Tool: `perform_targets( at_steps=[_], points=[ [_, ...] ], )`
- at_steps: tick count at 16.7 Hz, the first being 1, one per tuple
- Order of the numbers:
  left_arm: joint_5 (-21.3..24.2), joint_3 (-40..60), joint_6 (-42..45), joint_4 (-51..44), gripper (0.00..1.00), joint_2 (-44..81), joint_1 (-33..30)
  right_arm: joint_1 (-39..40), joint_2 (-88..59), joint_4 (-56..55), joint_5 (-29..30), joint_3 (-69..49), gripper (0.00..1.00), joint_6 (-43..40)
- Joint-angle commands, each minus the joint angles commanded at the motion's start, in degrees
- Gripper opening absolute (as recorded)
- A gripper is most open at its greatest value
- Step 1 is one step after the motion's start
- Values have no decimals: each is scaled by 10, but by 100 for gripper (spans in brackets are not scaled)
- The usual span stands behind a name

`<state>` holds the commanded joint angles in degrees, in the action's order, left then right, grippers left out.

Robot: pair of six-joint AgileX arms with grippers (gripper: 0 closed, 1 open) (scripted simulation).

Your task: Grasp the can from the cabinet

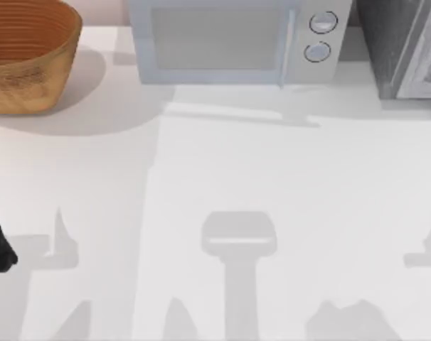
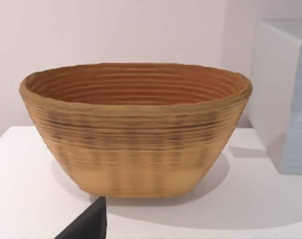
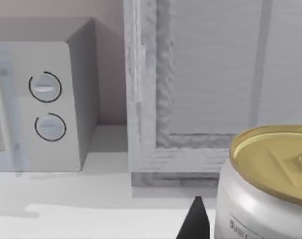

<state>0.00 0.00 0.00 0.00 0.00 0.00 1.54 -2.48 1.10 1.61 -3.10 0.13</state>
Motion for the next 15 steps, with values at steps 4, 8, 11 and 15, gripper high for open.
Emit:
perform_targets(
  at_steps=[4, 8, 11, 15],
  points=[
    [0, 0, 0, 0, 100, 0, 0, -15, 25, -11, -16, 31, 0, -1],
    [0, 0, 0, 0, 100, 0, 0, -14, 22, -10, -15, 32, 0, 0],
    [0, 0, 0, 0, 100, 0, 0, -12, -3, -26, -28, 25, 0, -1],
    [0, 0, 0, 0, 100, 0, 0, -16, -98, -90, -68, -3, 0, -2]
  ],
)
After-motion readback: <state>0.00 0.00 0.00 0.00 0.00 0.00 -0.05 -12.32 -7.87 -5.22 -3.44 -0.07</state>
